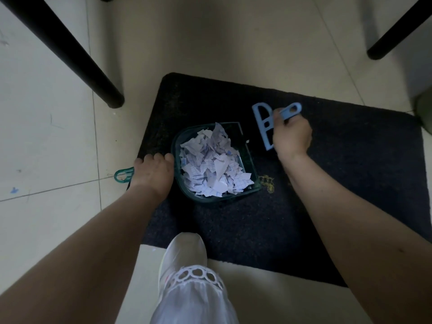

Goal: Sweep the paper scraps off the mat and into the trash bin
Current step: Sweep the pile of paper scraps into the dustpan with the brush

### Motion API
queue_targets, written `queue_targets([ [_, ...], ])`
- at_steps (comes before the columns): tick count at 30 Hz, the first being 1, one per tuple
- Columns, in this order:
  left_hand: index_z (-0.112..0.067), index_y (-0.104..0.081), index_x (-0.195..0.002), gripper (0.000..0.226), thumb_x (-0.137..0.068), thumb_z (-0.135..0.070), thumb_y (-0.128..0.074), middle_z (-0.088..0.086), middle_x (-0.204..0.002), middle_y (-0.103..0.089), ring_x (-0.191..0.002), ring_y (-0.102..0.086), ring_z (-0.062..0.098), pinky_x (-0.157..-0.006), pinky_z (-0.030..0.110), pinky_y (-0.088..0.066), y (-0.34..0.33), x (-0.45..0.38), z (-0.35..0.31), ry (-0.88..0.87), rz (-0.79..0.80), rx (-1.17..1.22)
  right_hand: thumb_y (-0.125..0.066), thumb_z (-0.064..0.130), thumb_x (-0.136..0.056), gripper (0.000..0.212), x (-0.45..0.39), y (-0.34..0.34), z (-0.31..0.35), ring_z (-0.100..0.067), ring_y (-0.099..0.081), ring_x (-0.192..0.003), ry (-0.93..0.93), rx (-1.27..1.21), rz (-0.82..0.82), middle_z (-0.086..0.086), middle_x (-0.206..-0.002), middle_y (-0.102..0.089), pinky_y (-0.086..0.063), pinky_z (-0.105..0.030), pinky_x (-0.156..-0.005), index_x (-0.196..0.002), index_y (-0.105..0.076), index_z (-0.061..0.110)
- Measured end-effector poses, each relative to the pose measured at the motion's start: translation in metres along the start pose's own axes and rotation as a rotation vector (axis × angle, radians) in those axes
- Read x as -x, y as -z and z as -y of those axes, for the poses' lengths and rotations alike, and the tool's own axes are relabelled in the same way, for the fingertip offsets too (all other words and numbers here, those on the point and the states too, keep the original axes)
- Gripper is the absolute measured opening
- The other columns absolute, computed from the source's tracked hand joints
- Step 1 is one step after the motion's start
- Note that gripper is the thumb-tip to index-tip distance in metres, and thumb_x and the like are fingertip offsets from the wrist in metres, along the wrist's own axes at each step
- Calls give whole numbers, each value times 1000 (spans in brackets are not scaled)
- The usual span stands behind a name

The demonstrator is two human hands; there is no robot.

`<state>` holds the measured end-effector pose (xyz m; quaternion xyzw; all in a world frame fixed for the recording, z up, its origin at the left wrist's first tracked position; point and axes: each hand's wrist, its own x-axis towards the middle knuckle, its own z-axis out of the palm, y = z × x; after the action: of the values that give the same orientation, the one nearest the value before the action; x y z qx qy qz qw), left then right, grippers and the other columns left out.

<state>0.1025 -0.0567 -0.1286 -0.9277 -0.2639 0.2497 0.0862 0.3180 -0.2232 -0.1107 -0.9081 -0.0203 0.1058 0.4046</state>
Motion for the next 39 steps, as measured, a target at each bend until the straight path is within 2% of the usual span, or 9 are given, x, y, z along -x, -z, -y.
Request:
queue_targets([
  [5,-12,-41,-119,32,-88,-14,-51,9,-120,-54,-112,-52,28,-92,39,-41,2,1,-1,4,16,1,-48,34,-97,28,-10,8,4,-19,-65,-88,-37,9,-113,-5,-101,-70,-54,-34,-78,-106,-66,14],
  [9,-11,-41,-119,32,-89,-14,-49,9,-121,-54,-112,-52,28,-92,39,-41,3,1,-1,-1,21,3,-47,35,-97,30,-1,-7,1,-23,-65,-94,-6,115,26,-7,-103,-69,-49,-30,-78,-109,-66,15],
  [13,-11,-41,-119,32,-88,-14,-50,9,-120,-53,-112,-52,28,-93,39,-41,3,1,-1,-2,24,3,-51,36,-95,28,9,-15,2,-21,-66,-84,26,-38,155,-4,-89,-68,-54,-33,-75,-100,-67,14],
  [17,-12,-41,-119,34,-88,-14,-51,9,-121,-53,-112,-51,28,-92,39,-41,3,0,0,-1,32,13,-54,34,-94,23,0,-1,9,-16,-66,-78,-39,-235,-16,2,-80,-65,-55,-30,-71,-91,-67,15],
  [21,-11,-41,-119,33,-88,-14,-51,10,-121,-53,-112,-51,29,-92,39,-41,2,0,-1,3,31,20,-52,33,-95,26,-9,10,11,-14,-62,-75,-23,-166,-141,1,-82,-64,-52,-29,-68,-98,-67,13],
  [26,-12,-41,-119,33,-88,-15,-51,9,-120,-53,-112,-51,28,-91,39,-41,1,0,-1,0,31,21,-49,35,-96,28,0,-5,0,-21,-65,-91,19,47,-4,-5,-102,-70,-52,-35,-80,-112,-66,18],
  [29,-12,-41,-119,33,-88,-14,-50,9,-120,-54,-112,-52,28,-91,39,-41,1,0,-1,4,28,19,-48,37,-96,31,11,-16,-1,-20,-63,-80,49,72,127,-7,-92,-69,-50,-30,-72,-105,-67,14],
  [31,-12,-41,-119,32,-88,-14,-50,9,-120,-54,-112,-52,28,-91,39,-41,1,-1,-1,5,24,18,-50,37,-95,34,13,-18,2,-24,-66,-79,44,-30,155,-9,-88,-70,-55,-36,-72,-98,-68,8],
  [39,-12,-41,-118,32,-87,-13,-50,9,-119,-54,-110,-52,28,-90,38,-42,-2,-2,2,2,26,29,-52,36,-95,30,-16,7,12,-19,-65,-74,-30,-167,-95,-8,-85,-70,-54,-32,-67,-92,-69,11],
])
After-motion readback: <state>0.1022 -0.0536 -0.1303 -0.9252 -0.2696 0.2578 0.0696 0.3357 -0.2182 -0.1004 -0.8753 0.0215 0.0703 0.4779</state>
